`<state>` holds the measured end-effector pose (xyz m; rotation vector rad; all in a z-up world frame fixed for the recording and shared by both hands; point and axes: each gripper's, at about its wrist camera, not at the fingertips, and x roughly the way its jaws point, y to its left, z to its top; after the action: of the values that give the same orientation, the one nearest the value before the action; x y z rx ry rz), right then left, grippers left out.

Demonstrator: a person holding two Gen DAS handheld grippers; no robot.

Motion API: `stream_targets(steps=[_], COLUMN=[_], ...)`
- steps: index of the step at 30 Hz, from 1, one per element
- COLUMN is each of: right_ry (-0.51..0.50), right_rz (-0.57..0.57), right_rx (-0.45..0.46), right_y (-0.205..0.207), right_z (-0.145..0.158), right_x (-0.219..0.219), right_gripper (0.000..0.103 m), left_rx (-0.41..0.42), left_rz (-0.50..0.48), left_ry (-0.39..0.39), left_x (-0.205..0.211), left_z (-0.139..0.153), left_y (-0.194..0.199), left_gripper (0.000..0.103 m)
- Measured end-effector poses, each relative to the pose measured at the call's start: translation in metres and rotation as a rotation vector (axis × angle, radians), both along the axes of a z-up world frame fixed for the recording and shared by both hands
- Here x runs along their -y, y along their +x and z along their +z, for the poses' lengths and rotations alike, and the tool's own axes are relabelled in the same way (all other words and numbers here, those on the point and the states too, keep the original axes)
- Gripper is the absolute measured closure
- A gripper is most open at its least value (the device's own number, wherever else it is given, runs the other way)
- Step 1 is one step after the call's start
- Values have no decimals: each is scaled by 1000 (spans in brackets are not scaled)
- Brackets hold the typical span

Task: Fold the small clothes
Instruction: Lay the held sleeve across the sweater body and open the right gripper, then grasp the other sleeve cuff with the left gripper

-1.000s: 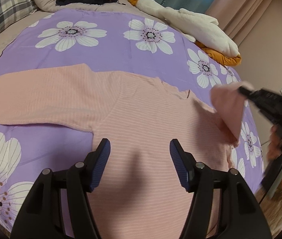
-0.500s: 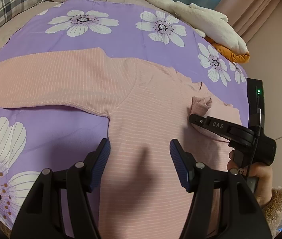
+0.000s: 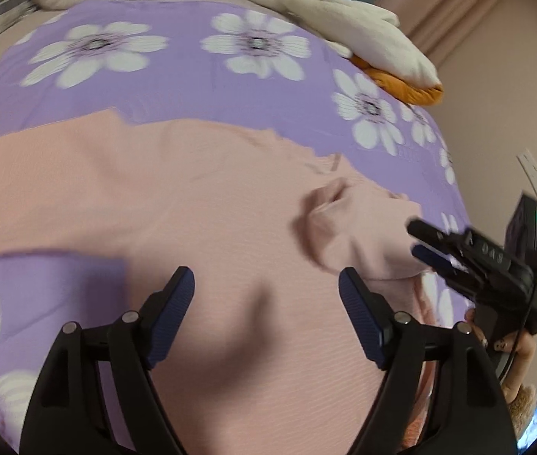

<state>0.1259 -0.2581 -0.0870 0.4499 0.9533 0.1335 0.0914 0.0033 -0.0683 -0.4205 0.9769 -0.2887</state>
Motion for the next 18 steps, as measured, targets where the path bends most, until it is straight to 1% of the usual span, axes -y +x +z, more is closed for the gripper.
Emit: stream_targets(steps=[3, 5, 8, 10, 11, 13, 14, 15, 16, 17, 18], right_ry=[-30, -18, 11, 15, 16, 27, 35, 40, 46, 51, 55], right_rz=[-146, -213, -265, -279, -282, -285, -282, -279, -275, -271, -267], right_rx=[-10, -30, -70, -80, -85, -88, -91, -93, -91, -91, -91], right_y=[-15, -24, -31, -35, -37, -41, -42, -40, -39, -38, -40], right_z=[-2, -11, -22, -27, -31, -32, -34, -36, -37, -38, -38], right_x=[44, 67, 92, 103, 106, 113, 113, 113, 113, 111, 113], right_gripper=[47, 47, 47, 47, 47, 47, 47, 47, 47, 47, 47], left_rx=[18, 5, -37, -57, -67, -79, -84, -87, -83, -71, -68], left_rz=[-54, -76, -105, -111, -113, -124, -132, -133, -125, -118, -114], left_ry=[12, 34, 20, 25, 38, 55, 65, 84, 108, 122, 99], left_x=[23, 38, 54, 63, 68, 76, 79, 81, 83, 83, 81], left_z=[-2, -9, -24, -31, -35, -42, -46, -50, -51, -51, -51], left_y=[25, 46, 73, 87, 92, 100, 104, 106, 107, 108, 107], left_gripper=[24, 25, 25, 29, 33, 46, 58, 72, 81, 92, 95])
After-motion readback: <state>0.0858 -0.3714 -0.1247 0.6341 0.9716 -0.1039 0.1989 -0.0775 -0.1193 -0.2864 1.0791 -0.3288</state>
